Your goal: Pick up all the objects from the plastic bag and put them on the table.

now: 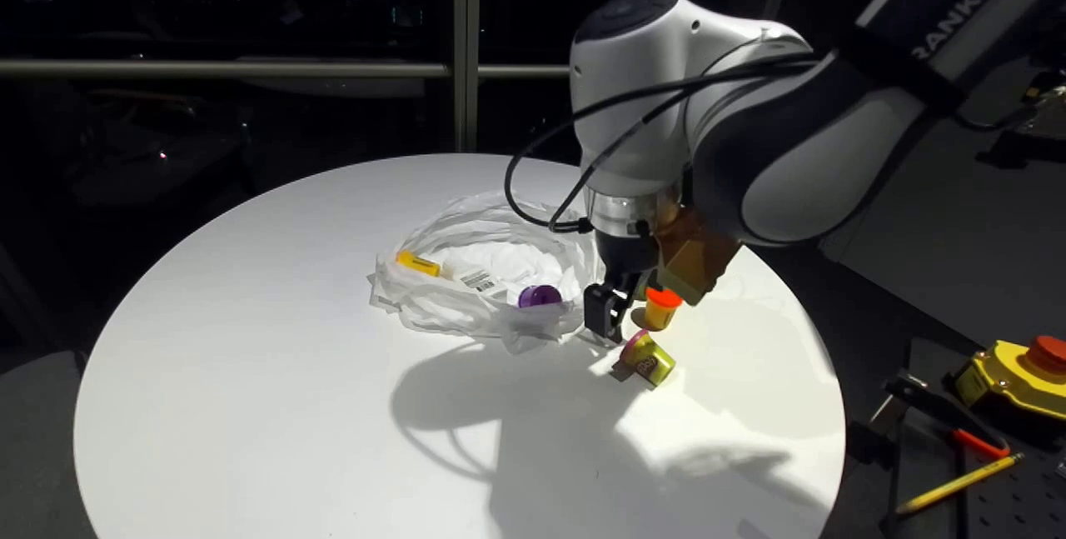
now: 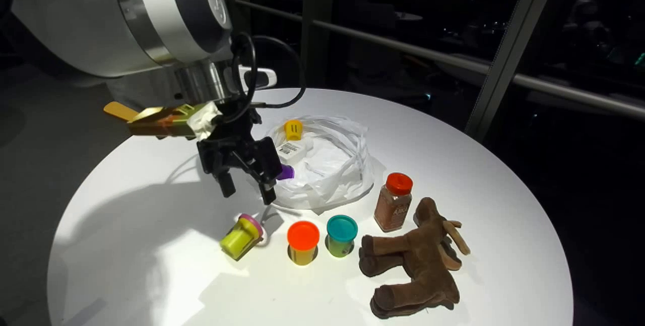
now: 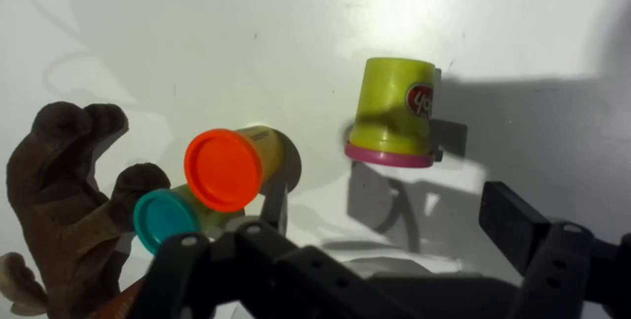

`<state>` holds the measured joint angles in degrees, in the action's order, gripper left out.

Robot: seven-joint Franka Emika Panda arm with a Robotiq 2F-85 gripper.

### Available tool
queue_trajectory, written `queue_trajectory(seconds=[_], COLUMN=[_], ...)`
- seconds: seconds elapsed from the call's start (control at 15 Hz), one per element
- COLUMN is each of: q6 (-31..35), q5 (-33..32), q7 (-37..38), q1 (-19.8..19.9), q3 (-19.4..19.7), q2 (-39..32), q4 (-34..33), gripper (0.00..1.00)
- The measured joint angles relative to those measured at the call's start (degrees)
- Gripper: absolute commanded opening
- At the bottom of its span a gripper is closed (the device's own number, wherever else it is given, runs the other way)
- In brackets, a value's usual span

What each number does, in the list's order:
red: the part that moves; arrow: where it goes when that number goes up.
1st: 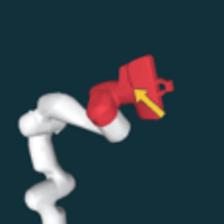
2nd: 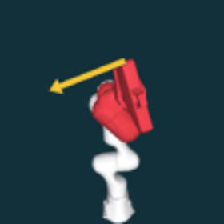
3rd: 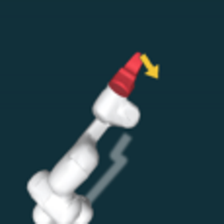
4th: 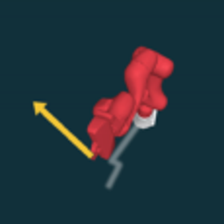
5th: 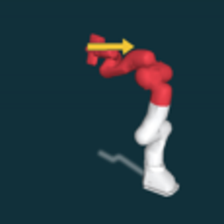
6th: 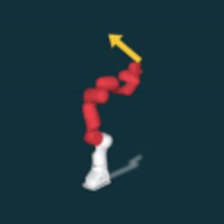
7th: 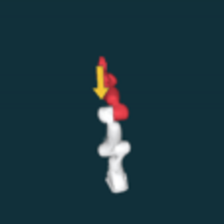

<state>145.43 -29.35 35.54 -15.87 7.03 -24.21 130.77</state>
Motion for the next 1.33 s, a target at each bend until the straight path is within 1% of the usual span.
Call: queue_trajectory(seconds=[0.13,0.33,0.53,0.73,1.0,1.2,1.33], q6=[0.5,3.2,7.0,9.9,10.4,10.4,10.4], q5=[3.3,8.8,14.6,19.7,23.1,24.0,24.0], q7=[-3.8,-8.3,-11.1,-13.5,-14.7,-14.9,-14.6], q1=[1.5,3.7,5.4,6.6,6.7,6.6,5.7], q3=[-1.0,-2.4,-3.3,-4.2,-4.5,-4.5,-4.1], q2=[1.9,2.2,0.5,-2.6,-7.8,-11.0,-12.7], q4=[-0.5,-2.6,-5.2,-8.2,-12.4,-14.9,-16.4], gripper=[1.0,1.0,1.0,1.0,1.0,1.0,1.0])
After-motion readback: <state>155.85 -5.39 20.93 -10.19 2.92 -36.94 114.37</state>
